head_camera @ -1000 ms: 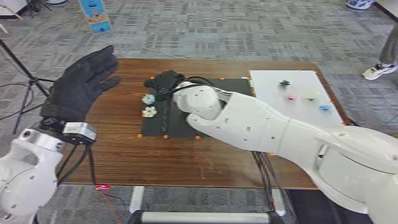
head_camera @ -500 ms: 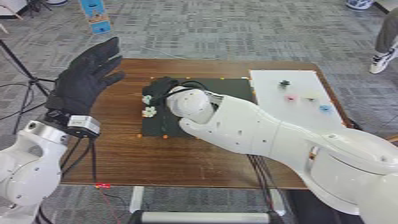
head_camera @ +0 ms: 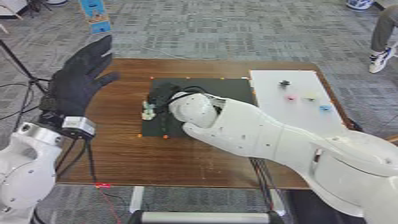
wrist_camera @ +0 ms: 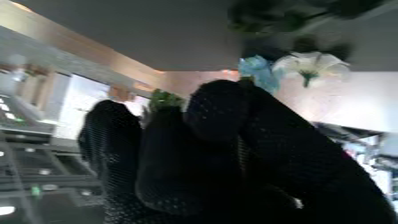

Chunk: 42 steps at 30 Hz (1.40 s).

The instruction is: Arrange flowers

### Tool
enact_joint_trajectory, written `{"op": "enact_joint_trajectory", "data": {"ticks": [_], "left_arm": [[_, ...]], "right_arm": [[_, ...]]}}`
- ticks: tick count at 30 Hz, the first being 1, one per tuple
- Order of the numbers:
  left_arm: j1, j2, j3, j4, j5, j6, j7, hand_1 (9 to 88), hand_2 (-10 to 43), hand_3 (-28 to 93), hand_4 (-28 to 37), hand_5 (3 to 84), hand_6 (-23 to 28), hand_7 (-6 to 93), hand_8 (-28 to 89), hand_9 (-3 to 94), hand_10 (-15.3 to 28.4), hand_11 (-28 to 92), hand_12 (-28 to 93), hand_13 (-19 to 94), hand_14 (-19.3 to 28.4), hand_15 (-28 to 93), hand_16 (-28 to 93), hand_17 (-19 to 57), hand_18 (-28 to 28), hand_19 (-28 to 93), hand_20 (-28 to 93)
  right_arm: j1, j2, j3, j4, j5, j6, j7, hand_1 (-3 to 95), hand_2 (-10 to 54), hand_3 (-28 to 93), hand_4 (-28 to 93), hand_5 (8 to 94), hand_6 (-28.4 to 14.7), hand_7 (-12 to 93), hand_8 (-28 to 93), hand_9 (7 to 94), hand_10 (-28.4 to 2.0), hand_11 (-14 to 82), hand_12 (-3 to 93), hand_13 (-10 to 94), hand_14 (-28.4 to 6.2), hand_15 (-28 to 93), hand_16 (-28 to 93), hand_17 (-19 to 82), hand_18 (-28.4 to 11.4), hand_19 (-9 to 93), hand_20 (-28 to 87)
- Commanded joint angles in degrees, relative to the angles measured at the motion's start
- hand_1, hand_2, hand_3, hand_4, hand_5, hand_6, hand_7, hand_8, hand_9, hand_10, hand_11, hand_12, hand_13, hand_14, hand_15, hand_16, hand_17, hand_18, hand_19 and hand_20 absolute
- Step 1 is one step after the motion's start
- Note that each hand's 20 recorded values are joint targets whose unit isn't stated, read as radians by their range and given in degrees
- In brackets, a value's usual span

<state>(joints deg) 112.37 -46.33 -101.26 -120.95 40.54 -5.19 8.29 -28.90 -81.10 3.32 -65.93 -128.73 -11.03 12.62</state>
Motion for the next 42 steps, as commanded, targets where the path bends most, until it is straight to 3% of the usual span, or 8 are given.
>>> {"op": "enact_joint_trajectory", "data": {"ticks": [1,6,8,19,24,30,37,42], "left_arm": [[3.35,-0.83,-1.70,-1.16,0.00,0.95,0.11,22.2,-9.3,68,-28.3,20.4,-1.3,19.3,-9,17.6,4.0,-5,35,9,8.3,-4,16,-13.7,18.4,27,11],[3.33,-1.03,-1.52,-1.11,0.03,0.97,-0.07,21.8,-9.0,68,-28.3,20.6,-0.9,16.1,-7,17.4,4.9,-6,35,9,10.6,-4,16,-15.3,19.5,32,11],[3.52,-1.06,-1.67,-1.13,-0.04,0.86,-0.27,21.8,-9.0,68,-28.3,20.8,-0.7,15.1,-7,17.5,6.0,-7,35,10,11.6,-3,16,-15.3,20.0,33,11],[5.70,-1.77,-3.15,-1.82,-0.05,1.34,-0.61,21.5,-9.1,68,-28.3,21.1,-0.5,12.9,-5,17.8,6.2,-7,35,11,11.8,-3,14,-15.2,19.9,35,9],[4.50,-1.49,-2.29,-1.39,-0.06,1.25,-0.85,21.3,-9.1,68,-28.3,20.9,-0.7,12.9,-5,17.3,6.0,-7,35,10,11.7,-3,14,-15.2,19.9,35,8],[4.63,-1.57,-2.26,-1.36,-0.15,1.18,-0.99,20.9,-9.1,68,-28.3,20.7,-0.8,11.7,-4,16.4,6.6,-8,36,10,12.5,-3,14,-15.5,20.1,36,8],[3.97,-1.17,-1.67,-1.17,-0.14,1.30,-0.79,20.5,-8.9,68,-28.3,19.4,-2.4,10.5,-2,14.1,4.1,-10,38,8,10.6,-4,13,-16.2,19.6,38,6],[2.51,-0.95,-0.75,-0.59,-0.13,0.68,-0.91,20.7,-8.6,68,-28.3,18.8,-3.0,12.4,-3,13.5,2.2,-14,44,5,9.2,-6,15,-16.9,19.0,37,5]], "right_arm": [[2.67,2.53,-2.07,-2.50,-1.43,0.99,1.43,27.1,27.4,93,-11,36.7,4.7,12,-10,79.6,-11.8,66.5,32.1,79,-8.3,90,35,50,-24.0,93,78],[3.73,2.69,-3.55,-2.12,-0.12,5.76,8.35,27.0,27.2,93,-10,37.2,3.6,12,-11,80.2,-11.4,66.3,32.0,79,-7.9,90,35,50,-23.8,93,77],[4.24,2.79,-3.94,-2.50,-0.11,4.13,10.09,27.2,26.7,93,-10,37.8,3.0,12,-11,80.6,-11.2,66.2,31.9,80,-7.5,90,35,51,-23.7,93,77],[3.56,5.27,-4.11,-5.95,0.53,3.93,8.79,28.7,23.9,93,-11,39.6,3.3,13,-11,80.6,-11.2,65.7,32.3,80,-7.5,90,36,51,-23.9,93,77],[2.44,4.38,-2.51,-5.35,0.74,5.21,9.03,28.7,23.9,93,-11,38.5,2.8,12,-11,80.6,-11.2,65.6,32.4,80,-7.6,89,36,51,-23.8,93,77],[2.23,4.98,-1.51,-8.02,2.26,7.71,9.31,29.0,23.2,93,-13,31.5,0.0,9,-9,80.1,-11.2,65.0,32.4,80,-7.2,89,36,51,-23.7,93,77],[0.64,3.62,0.96,-7.72,1.67,4.12,3.59,28.7,22.2,93,-14,28.0,0.4,8,-8,78.7,-11.9,63.9,32.5,79,-7.1,88,37,51,-23.5,93,76],[-0.16,1.87,1.76,-5.57,2.29,3.26,4.22,29.5,21.3,93,-14,26.4,2.0,8,-8,78.2,-12.3,62.8,34.6,79,-7.6,88,37,50,-23.6,93,76]]}}
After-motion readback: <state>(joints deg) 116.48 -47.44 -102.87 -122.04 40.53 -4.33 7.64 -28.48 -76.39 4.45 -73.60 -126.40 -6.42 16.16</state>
